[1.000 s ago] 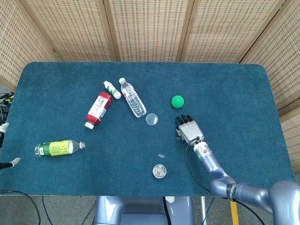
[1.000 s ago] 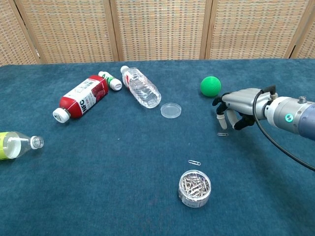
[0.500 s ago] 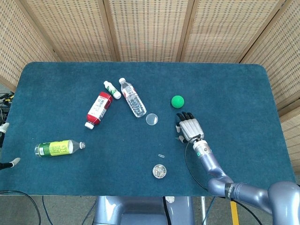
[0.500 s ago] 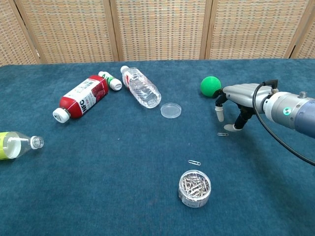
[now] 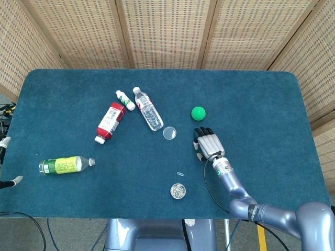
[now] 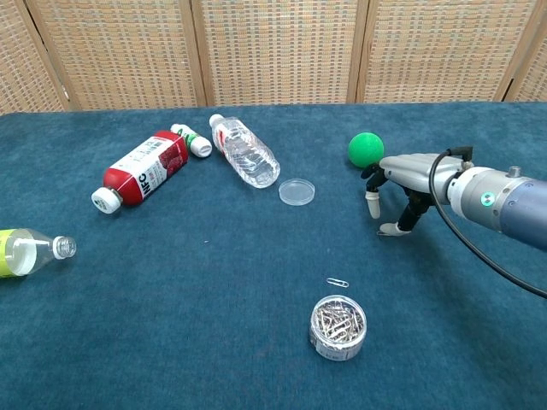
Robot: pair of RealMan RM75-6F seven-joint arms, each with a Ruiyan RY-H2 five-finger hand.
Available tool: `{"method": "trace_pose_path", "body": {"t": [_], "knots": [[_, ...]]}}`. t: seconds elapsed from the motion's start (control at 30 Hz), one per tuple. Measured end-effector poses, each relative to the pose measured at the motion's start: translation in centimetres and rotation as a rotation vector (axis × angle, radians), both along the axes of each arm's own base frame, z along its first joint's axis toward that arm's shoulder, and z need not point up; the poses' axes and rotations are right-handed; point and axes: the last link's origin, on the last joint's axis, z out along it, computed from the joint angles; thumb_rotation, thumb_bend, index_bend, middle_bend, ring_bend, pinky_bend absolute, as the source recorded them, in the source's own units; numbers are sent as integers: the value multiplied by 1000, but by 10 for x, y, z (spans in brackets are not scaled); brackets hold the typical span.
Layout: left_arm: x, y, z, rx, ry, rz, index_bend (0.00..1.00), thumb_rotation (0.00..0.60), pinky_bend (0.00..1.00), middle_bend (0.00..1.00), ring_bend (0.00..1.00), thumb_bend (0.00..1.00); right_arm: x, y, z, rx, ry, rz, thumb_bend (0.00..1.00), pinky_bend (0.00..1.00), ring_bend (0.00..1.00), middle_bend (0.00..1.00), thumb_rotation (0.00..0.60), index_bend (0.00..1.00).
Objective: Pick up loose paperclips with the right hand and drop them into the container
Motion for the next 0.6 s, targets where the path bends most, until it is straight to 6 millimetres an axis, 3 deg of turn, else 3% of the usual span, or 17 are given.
{"method": "trace_pose_path", "body": {"t": [0.6], "knots": [[0,0,-1,-5,1,3,0,600,0,0,0,0,-8,1,-4,7,35,-4,309,80,0,87,600,499]]}}
